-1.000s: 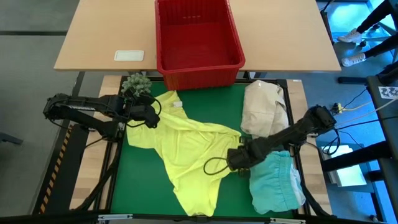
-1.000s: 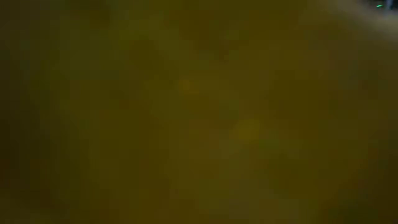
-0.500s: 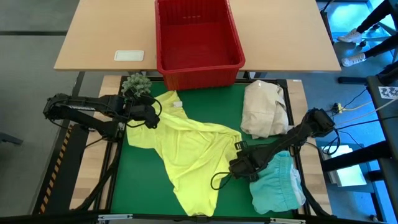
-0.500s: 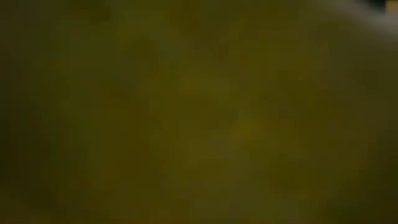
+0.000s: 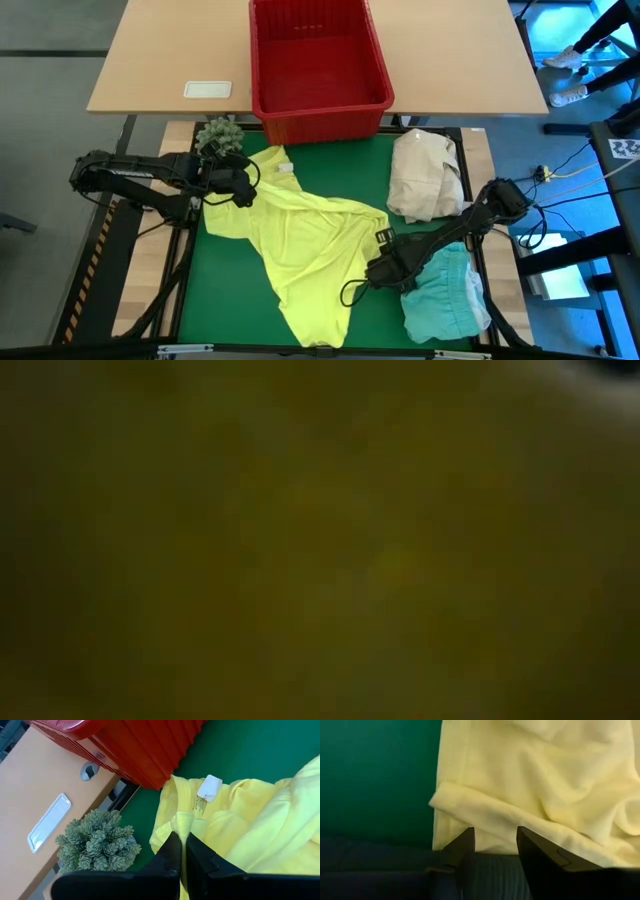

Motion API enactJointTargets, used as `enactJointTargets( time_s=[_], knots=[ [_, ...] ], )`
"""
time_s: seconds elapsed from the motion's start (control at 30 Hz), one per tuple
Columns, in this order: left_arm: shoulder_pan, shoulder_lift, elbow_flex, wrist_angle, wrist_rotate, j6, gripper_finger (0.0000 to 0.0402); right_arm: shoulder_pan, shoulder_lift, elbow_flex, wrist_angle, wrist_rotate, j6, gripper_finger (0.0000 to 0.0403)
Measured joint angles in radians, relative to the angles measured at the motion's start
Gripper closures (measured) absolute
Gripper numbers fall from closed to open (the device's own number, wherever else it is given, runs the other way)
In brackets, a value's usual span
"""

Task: Fold Laundry from Bin
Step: Fold the yellow shirt

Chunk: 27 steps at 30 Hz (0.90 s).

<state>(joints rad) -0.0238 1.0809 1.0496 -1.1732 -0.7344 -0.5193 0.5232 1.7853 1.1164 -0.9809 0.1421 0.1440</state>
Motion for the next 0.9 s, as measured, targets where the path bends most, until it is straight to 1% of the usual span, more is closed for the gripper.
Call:
enactJointTargets(
  time_s=[0.23, 0.3, 0.37, 0.43, 0.5, 0.53, 0.57, 0.63, 0.73, 0.9],
  knots=[
    [0.0, 0.0, 0.0, 0.001, 0.006, 0.006, 0.0401, 0.0, 0.023, 0.0, 0.038, 0.004, -0.017, 0.0256],
    [0.0, 0.0, 0.0, 0.001, 0.013, 0.006, 0.0401, 0.0, 0.033, 0.0, 0.038, 0.004, -0.019, 0.0265],
    [0.0, 0.0, 0.0, 0.0, 0.015, 0.006, 0.0401, 0.0, 0.035, 0.0, 0.037, 0.004, -0.022, 0.0286],
    [0.0, 0.0, 0.0, 0.0, 0.015, 0.006, 0.0401, 0.0, 0.034, 0.001, 0.036, 0.004, -0.026, 0.0322],
    [0.0, 0.0, 0.0, 0.001, 0.015, 0.006, 0.0401, 0.0, 0.033, 0.009, 0.012, 0.004, -0.022, 0.0369],
    [0.0, 0.0, 0.0, 0.0, 0.015, 0.006, 0.0401, 0.0, 0.033, 0.018, -0.008, 0.004, -0.018, 0.0385],
    [0.0, 0.0, 0.0, 0.0, 0.015, 0.006, 0.0401, 0.0, 0.031, 0.028, -0.025, 0.007, -0.014, 0.0393],
    [0.0, 0.0, 0.0, 0.0, 0.015, 0.008, 0.0401, 0.0, 0.03, 0.055, -0.066, 0.034, 0.007, 0.0389],
    [0.0, 0.0, 0.0, 0.0, 0.021, 0.024, 0.0401, 0.001, 0.03, 0.113, -0.136, 0.084, 0.027, 0.0398],
    [0.0, 0.0, 0.0, -0.003, 0.035, 0.027, 0.0401, 0.001, 0.03, 0.225, -0.224, 0.149, 0.036, 0.0401]
  ],
)
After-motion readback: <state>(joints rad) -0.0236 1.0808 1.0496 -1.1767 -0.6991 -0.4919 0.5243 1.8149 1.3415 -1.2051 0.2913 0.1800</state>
